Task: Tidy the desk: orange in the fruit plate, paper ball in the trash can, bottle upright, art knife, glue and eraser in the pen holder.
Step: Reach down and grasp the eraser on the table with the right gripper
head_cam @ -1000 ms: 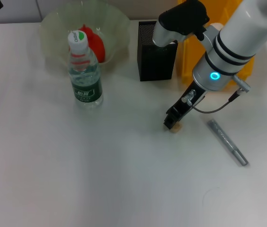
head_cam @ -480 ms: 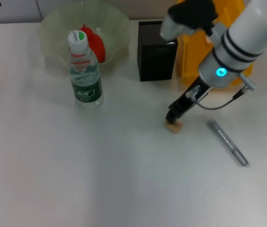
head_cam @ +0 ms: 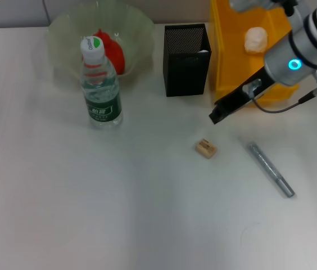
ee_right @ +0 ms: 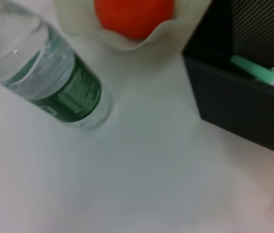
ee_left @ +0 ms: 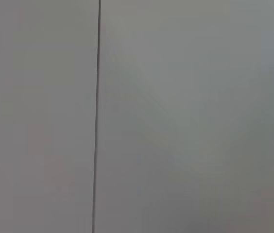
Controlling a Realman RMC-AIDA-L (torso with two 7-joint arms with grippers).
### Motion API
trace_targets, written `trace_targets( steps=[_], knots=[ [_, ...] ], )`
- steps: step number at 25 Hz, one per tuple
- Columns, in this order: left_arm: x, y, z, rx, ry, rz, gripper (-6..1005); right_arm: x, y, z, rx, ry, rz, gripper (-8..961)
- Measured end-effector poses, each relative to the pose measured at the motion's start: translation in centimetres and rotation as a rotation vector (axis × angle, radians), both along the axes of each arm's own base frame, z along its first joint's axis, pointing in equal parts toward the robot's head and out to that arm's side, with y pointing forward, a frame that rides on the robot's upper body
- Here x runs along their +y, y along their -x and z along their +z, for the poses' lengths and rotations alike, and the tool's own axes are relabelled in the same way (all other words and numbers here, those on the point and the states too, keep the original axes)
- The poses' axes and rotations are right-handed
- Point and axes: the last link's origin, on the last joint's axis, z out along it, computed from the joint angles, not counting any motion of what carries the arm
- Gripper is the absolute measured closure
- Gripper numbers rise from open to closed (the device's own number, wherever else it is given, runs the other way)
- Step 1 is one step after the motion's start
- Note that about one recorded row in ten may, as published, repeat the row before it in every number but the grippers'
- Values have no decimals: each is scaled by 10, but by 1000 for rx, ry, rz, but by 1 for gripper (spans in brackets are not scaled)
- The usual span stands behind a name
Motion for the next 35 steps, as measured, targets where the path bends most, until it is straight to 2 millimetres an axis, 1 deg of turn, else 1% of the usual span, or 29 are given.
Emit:
trace_targets(
  steps=[1,3,5,6,7,9,11,20,21,25,31,35],
  knots=[
    [0,0,0,0,0,0,215,-2,4,-6,-37,29,22,924],
    [2,-2,0,0,0,-8,215,-2,5,-9,-61,46,27,955],
    [2,-3,0,0,1,-11,215,-4,5,-17,-111,80,34,935],
    [2,-4,-1,0,3,-13,215,-4,5,-24,-153,105,44,925],
    [2,-4,-2,-1,4,-14,215,-4,5,-24,-153,105,44,915],
    [2,-4,-2,-2,5,-13,215,-5,5,-31,-189,120,61,895],
    [2,-4,-2,-3,6,-13,215,-4,6,-35,-214,124,87,820],
    [1,-3,-4,-3,4,-10,215,-5,12,-39,-212,136,116,475],
    [1,-3,-4,-2,3,-10,215,-4,14,-39,-211,140,124,274],
    [1,-3,-5,-2,4,-10,214,-5,14,-42,-215,147,133,278],
    [1,-2,-6,-6,6,-5,214,-8,15,-55,-251,167,189,284],
    [1,-1,-6,-7,6,-3,214,-8,16,-57,-257,166,199,287]
  ],
)
